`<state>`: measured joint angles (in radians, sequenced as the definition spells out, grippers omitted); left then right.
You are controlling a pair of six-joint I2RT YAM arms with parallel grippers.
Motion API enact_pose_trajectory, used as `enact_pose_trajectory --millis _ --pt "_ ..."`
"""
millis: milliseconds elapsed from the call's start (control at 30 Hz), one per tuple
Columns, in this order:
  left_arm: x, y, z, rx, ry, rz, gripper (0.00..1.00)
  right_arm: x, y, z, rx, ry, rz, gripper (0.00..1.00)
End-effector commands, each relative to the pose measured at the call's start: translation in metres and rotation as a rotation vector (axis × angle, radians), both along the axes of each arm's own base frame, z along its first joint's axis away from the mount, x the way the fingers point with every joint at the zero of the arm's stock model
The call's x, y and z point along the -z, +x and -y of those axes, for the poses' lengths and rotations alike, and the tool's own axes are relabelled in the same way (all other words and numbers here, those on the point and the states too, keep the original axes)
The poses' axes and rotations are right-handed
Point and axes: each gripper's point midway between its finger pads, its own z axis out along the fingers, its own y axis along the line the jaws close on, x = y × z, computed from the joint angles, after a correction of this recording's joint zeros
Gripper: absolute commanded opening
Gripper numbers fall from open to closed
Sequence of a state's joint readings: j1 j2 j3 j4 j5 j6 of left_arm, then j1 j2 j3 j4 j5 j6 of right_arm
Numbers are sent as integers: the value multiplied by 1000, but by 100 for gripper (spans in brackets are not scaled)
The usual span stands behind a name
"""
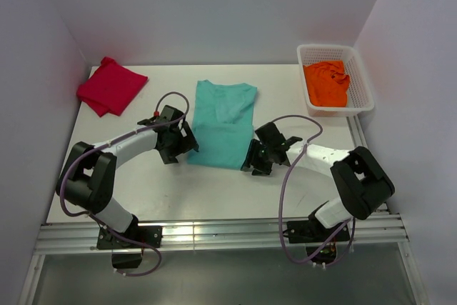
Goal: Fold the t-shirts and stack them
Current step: Fold the tshirt
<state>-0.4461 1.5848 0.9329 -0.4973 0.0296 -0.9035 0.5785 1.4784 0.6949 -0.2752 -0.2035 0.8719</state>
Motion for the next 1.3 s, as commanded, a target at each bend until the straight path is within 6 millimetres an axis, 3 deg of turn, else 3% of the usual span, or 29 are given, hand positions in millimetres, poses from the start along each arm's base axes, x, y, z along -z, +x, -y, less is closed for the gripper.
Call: enact_pose_trajectory --millis 0,433,667,867,1100,1267 --pt "-13 7 4 0 -16 47 92 8 -6 17 12 -88 2 57" --pt "-12 9 4 17 11 33 92 44 7 5 -6 -117 -57 52" --pt "-13 6 0 19 24 28 92 46 13 0 -14 -108 -61 36" --pt "-14 6 2 12 14 35 91 48 5 6 -19 -122 -69 26" --pt "-9 0 7 -26 -18 42 80 50 -2 9 -23 -123 -80 19" --pt "4 3 7 -46 8 51 66 49 -2 7 -25 -121 -84 17"
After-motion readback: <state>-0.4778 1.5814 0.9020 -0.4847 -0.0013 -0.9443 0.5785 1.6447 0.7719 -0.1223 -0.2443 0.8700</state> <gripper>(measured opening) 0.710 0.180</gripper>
